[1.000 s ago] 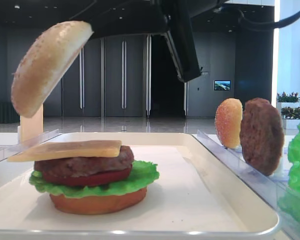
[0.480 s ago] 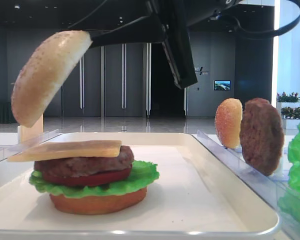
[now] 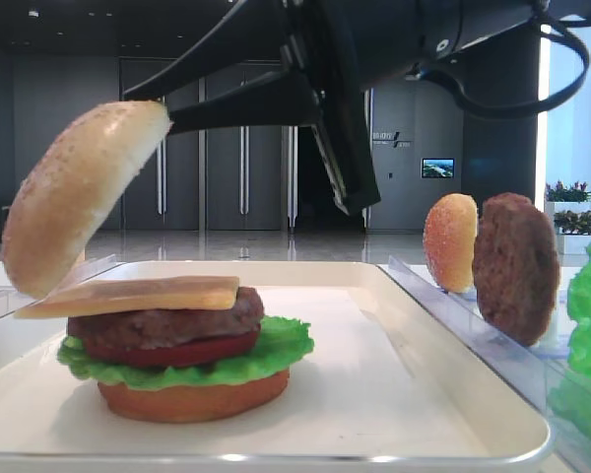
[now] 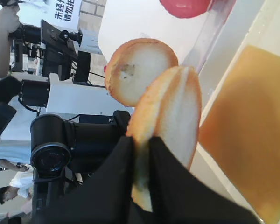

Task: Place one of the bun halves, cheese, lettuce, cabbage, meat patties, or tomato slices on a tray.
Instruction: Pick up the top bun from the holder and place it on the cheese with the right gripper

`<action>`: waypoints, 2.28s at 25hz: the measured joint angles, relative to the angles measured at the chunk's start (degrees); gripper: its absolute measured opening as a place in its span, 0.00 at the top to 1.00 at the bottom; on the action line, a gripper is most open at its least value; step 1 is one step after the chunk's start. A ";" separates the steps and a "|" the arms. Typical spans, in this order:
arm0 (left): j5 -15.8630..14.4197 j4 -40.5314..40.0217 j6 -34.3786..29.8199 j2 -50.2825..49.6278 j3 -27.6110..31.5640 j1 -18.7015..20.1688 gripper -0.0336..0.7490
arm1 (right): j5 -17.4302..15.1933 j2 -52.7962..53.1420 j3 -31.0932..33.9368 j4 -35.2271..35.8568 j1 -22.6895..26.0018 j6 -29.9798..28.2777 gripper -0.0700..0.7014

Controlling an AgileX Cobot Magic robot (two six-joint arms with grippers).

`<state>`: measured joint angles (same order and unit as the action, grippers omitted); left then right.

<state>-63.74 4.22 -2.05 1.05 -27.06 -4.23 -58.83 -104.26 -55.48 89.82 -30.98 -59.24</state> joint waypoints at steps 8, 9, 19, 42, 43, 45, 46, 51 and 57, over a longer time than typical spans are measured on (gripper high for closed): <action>0.00 0.00 0.13 0.00 0.00 0.00 0.23 | -0.73 -0.77 0.00 2.80 0.00 -1.53 0.79; 0.00 0.00 0.14 0.00 0.00 0.00 0.23 | -0.73 -0.84 0.00 2.86 0.00 -1.73 0.79; 0.00 0.00 0.26 0.00 0.00 0.00 0.24 | -0.47 -1.01 0.00 2.65 1.84 -2.06 0.79; 0.00 0.00 0.26 0.00 0.00 0.00 0.24 | -0.04 -1.01 0.00 2.48 0.73 -1.51 0.79; 0.00 0.00 0.26 0.00 0.00 0.00 0.24 | 0.04 -1.01 0.00 2.48 0.53 -1.51 0.79; 0.00 0.00 0.31 0.00 0.00 0.00 0.24 | 0.60 -1.01 0.00 2.48 0.46 -1.51 0.79; 0.00 0.00 0.31 0.00 0.00 0.00 0.24 | 1.15 -1.01 0.00 2.48 0.46 -1.51 0.79; 0.00 0.00 0.31 0.00 0.00 0.00 0.24 | 2.13 -1.01 0.00 2.48 0.46 -1.90 0.79; 0.00 0.00 0.36 0.00 0.00 0.00 0.24 | 2.12 -1.01 0.00 1.27 0.72 -2.17 0.79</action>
<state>-63.74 4.22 -1.69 1.05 -27.06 -4.23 -56.70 -105.26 -55.48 91.09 -30.27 -61.41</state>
